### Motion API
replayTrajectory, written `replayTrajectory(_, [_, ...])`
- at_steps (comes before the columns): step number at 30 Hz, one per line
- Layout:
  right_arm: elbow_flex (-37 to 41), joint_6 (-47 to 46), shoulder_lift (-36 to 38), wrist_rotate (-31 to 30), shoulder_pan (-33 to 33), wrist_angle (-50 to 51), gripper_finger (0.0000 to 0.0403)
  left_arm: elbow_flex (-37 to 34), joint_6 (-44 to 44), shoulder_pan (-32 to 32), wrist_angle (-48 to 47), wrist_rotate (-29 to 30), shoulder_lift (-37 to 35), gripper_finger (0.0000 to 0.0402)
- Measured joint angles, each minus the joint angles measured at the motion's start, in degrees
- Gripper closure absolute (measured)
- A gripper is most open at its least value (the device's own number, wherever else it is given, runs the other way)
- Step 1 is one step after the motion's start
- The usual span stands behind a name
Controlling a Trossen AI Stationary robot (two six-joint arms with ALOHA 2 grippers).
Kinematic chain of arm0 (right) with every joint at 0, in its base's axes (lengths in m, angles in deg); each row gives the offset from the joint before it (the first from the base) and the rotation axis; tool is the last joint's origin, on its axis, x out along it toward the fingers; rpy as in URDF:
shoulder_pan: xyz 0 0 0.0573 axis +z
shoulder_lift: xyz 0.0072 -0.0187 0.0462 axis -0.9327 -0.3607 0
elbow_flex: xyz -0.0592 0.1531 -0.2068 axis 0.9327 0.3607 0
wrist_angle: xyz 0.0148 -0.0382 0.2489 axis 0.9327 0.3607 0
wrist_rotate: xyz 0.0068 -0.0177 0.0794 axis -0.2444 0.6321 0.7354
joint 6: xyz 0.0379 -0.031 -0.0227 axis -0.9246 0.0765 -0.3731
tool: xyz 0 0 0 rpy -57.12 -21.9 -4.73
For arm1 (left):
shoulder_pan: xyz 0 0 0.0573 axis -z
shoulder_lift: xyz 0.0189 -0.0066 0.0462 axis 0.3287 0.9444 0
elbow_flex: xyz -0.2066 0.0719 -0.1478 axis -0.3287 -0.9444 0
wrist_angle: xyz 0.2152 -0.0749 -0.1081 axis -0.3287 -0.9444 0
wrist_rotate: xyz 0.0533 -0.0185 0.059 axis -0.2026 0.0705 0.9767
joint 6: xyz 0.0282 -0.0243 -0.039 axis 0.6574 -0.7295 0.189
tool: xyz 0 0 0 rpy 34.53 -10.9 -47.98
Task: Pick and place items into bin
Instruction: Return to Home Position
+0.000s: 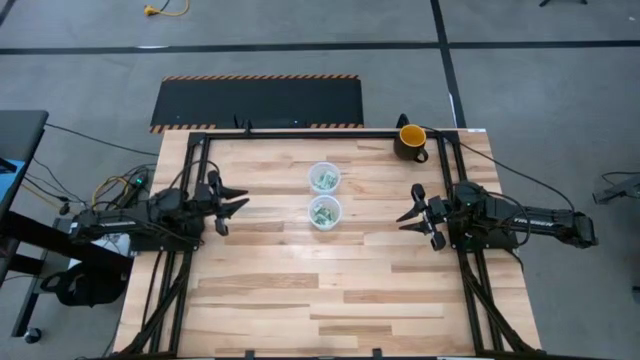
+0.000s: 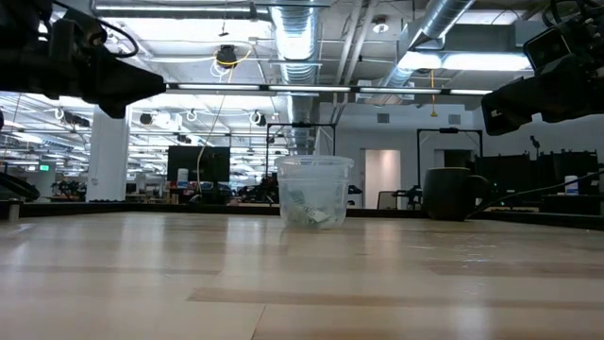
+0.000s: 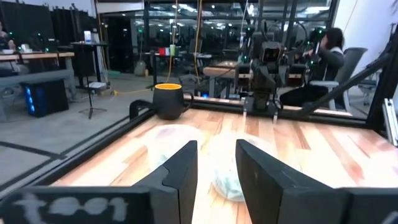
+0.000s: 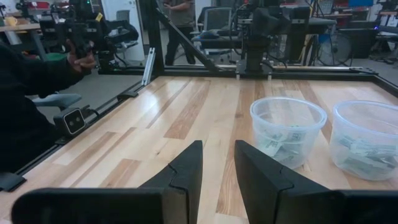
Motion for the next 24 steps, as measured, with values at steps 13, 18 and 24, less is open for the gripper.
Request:
replayTrajectory(13, [0.0,0.0,0.0,0.0,0.0,0.0,0.0316,-0.1,2.2,0.0,-0.1,0.0,0.2,0.0304])
replayTrajectory(18, [0.0,0.0,0.0,0.0,0.0,0.0,0.0316,-0.1,3.0,0.0,-0.2,-0.2,0.2,0.0304])
replayTrajectory(24, [0.0,0.0,0.0,0.0,0.0,0.0,0.0316,-0.2,3.1,0.0,-0.2,-0.2,0.2,0.0304])
